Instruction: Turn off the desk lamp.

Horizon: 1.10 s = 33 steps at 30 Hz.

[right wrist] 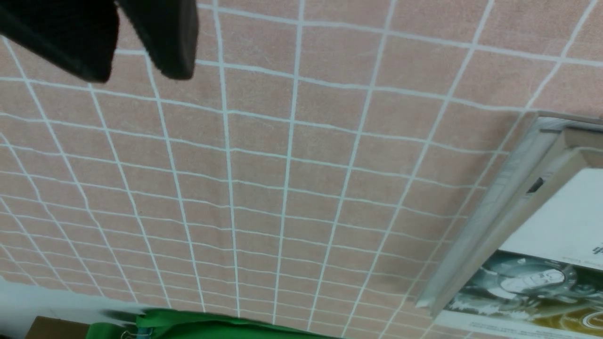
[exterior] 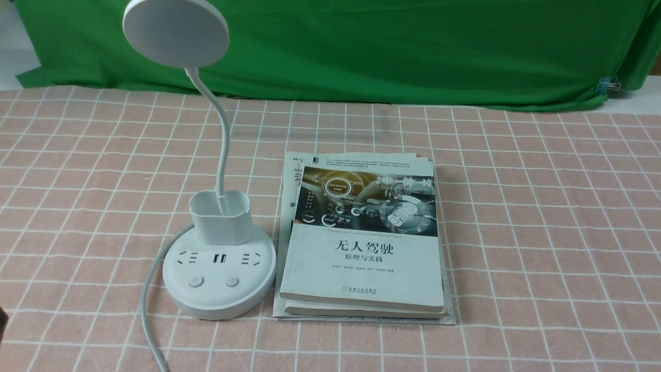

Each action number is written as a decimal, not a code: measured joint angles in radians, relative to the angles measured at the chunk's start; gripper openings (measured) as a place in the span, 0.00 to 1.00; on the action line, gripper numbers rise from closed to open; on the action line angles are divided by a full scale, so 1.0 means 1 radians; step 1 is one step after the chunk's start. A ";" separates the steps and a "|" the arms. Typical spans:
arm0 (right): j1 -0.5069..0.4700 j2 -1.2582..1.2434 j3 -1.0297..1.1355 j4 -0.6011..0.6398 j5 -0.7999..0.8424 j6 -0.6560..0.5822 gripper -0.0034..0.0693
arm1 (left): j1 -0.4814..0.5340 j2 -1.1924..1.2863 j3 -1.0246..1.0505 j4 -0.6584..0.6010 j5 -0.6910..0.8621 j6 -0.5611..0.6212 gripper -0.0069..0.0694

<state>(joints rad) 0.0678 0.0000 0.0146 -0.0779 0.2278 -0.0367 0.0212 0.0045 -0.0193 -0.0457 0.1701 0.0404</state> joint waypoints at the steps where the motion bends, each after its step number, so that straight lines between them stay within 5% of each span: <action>1: 0.000 0.000 0.000 0.000 0.000 0.000 0.38 | 0.002 -0.002 0.014 -0.005 0.008 0.000 0.09; 33: 0.000 0.000 0.000 0.000 -0.001 0.000 0.38 | 0.005 -0.005 0.026 -0.027 0.123 -0.004 0.09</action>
<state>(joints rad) 0.0678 0.0000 0.0146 -0.0779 0.2267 -0.0367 0.0262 -0.0005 0.0067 -0.0723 0.2933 0.0369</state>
